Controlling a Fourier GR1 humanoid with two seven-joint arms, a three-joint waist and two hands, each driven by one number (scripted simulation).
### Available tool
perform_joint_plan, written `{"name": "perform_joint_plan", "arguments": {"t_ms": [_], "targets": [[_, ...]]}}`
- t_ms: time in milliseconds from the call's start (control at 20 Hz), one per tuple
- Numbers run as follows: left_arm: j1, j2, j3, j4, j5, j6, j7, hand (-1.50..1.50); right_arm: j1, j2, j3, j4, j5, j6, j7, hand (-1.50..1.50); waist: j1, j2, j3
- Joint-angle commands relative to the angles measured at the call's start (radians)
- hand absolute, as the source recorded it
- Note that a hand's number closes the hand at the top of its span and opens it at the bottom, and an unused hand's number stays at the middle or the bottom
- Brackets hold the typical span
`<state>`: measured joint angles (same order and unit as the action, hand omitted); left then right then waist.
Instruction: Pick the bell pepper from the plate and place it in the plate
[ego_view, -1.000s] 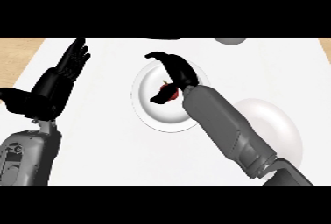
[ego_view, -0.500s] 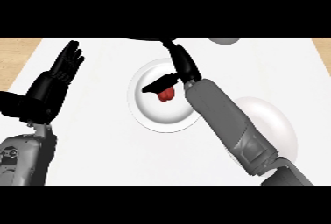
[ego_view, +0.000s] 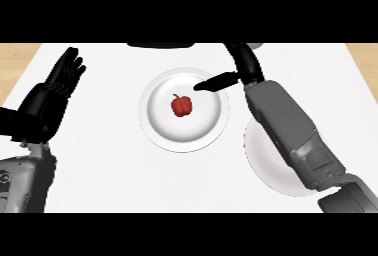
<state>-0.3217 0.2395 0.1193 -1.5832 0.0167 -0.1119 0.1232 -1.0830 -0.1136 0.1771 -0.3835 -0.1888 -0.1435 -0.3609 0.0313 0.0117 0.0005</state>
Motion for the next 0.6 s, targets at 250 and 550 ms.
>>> {"name": "perform_joint_plan", "arguments": {"t_ms": [250,550], "targets": [[0.026,-0.020,-0.020,-0.021,-0.025,0.010,-0.006,0.00,0.087,-0.195,-0.058,0.111,0.015,0.241,-0.221,-1.50,-0.004,0.001,0.001],[-0.026,-0.016,-0.003,0.005,-0.012,0.013,0.032,0.00,0.064,-0.277,-0.087,0.173,0.038,0.320,-0.281,-1.50,-0.002,0.003,0.001]]}}
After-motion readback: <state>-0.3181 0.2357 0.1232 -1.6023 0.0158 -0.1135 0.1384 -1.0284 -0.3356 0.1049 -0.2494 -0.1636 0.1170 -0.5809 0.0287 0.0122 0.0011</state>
